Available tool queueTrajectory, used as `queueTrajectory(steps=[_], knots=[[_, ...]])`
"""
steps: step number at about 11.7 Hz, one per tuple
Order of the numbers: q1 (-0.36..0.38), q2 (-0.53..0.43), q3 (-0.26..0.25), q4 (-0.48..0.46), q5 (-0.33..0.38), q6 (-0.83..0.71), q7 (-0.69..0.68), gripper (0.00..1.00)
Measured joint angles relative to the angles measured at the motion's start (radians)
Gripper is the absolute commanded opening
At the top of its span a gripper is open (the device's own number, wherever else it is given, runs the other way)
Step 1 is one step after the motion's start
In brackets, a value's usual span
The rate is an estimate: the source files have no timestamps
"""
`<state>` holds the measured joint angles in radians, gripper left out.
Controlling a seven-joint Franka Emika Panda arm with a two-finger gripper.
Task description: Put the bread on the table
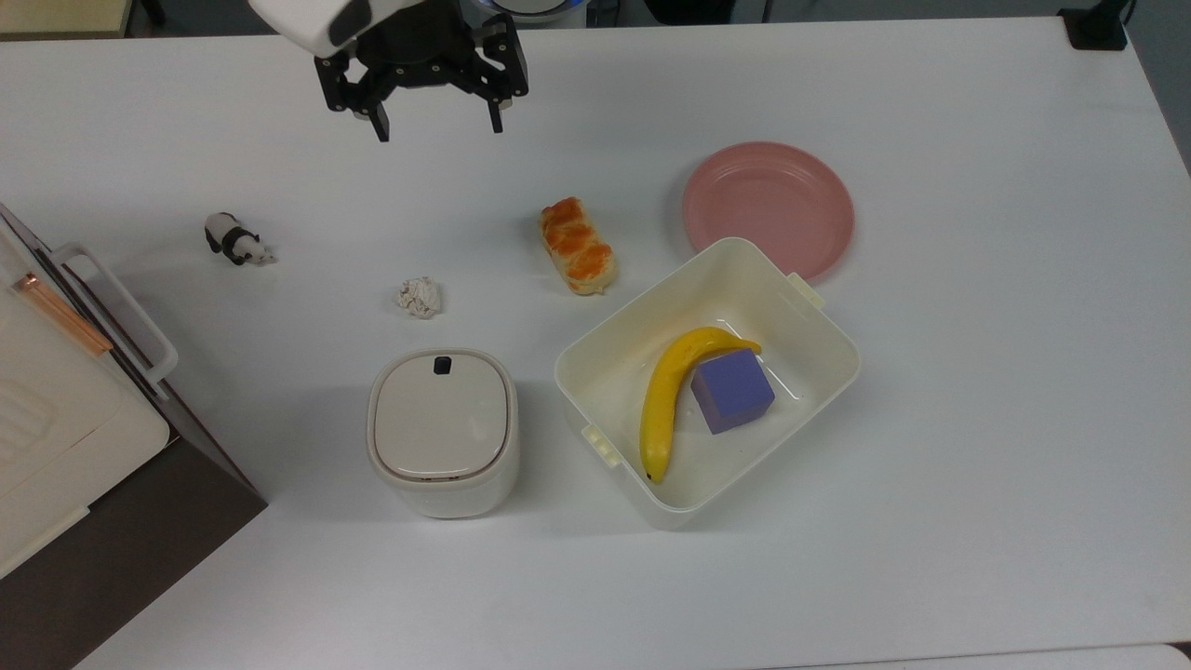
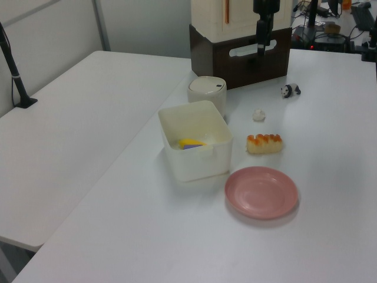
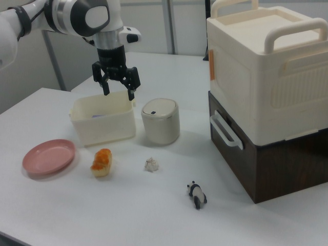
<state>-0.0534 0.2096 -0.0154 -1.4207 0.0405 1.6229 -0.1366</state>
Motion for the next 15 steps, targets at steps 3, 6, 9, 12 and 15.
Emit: queueTrajectory(steps=[3, 6, 9, 12, 15], knots=[[0.0, 0.001, -0.002, 0.023, 0.002, 0.0, 0.052, 1.0], [-0.002, 0.001, -0.004, 0.06, -0.01, 0.0, 0.06, 1.0], [-0.003, 0.001, -0.034, 0.074, -0.011, 0.0, 0.064, 1.0], [-0.003, 0.001, -0.037, 0.074, -0.011, 0.0, 0.064, 1.0], [-0.002, 0.001, -0.037, 0.074, -0.011, -0.001, 0.064, 1.0]])
